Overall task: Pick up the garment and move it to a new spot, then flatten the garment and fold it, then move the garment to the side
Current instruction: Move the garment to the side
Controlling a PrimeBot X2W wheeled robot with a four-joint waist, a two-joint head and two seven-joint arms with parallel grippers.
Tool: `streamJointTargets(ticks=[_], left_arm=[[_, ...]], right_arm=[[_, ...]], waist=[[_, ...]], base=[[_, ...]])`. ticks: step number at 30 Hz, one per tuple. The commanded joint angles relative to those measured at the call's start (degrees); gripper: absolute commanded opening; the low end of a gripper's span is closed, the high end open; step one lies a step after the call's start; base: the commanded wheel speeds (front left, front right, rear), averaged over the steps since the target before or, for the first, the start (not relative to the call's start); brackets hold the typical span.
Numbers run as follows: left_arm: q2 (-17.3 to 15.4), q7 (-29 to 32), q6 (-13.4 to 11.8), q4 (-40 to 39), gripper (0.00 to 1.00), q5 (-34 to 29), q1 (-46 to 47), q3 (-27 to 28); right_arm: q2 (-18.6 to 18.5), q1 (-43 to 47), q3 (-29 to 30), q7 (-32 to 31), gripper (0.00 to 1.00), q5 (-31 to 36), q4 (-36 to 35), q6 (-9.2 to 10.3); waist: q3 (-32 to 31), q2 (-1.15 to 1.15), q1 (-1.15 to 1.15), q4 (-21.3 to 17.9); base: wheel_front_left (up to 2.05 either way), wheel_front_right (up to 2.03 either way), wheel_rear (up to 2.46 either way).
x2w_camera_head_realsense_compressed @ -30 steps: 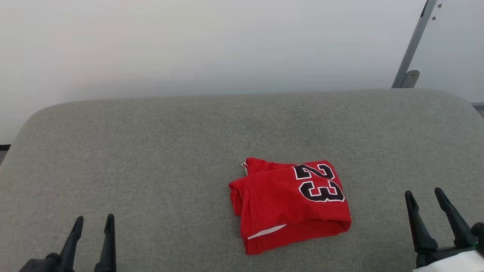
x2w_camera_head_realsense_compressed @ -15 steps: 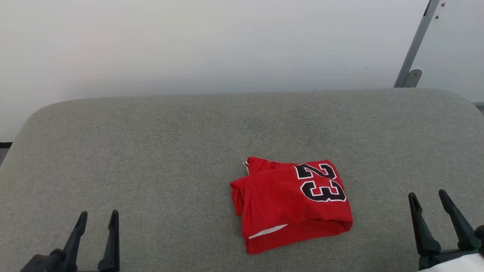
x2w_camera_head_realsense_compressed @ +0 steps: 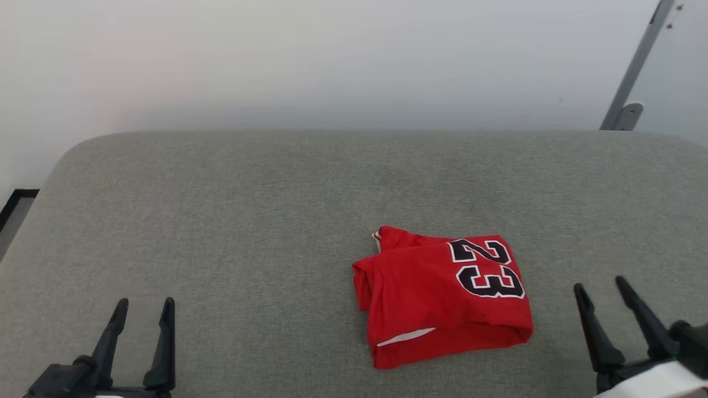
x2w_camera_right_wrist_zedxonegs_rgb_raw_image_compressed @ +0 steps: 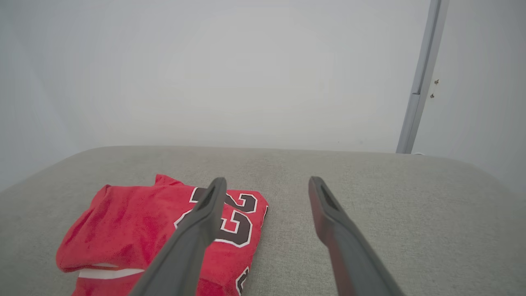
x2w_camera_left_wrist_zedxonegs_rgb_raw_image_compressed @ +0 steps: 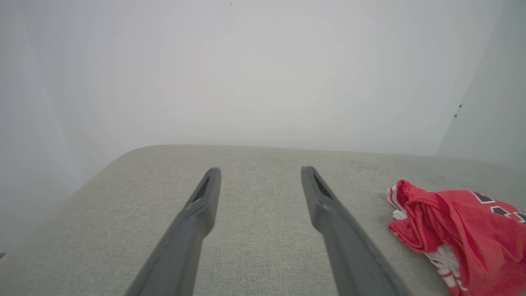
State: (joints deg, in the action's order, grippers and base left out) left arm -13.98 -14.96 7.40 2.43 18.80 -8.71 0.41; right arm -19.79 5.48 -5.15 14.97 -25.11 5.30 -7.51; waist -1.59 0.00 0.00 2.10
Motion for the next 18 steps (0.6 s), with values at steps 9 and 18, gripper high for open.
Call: streamJointTargets(ticks=[9,18], left_arm=[[-0.5,-0.3,0.1,-0.7,1.00,2.0,-0.3,0.1],[0.0,-0.3,0.1,0.0,1.00,3.0,2.2,-1.8]], right_arm=[[-7.0,-8.7,-8.2,-12.7,1.00,-9.1,6.0,0.02],[-12.5,-17.5,-13.5,-30.6,1.00,-17.9,9.5,0.02]], waist=[[1.4,0.00,0.00,3.8],[5.0,0.00,0.00,7.6]], base=[[0.00,0.00,0.00],[0.00,0.00,0.00]])
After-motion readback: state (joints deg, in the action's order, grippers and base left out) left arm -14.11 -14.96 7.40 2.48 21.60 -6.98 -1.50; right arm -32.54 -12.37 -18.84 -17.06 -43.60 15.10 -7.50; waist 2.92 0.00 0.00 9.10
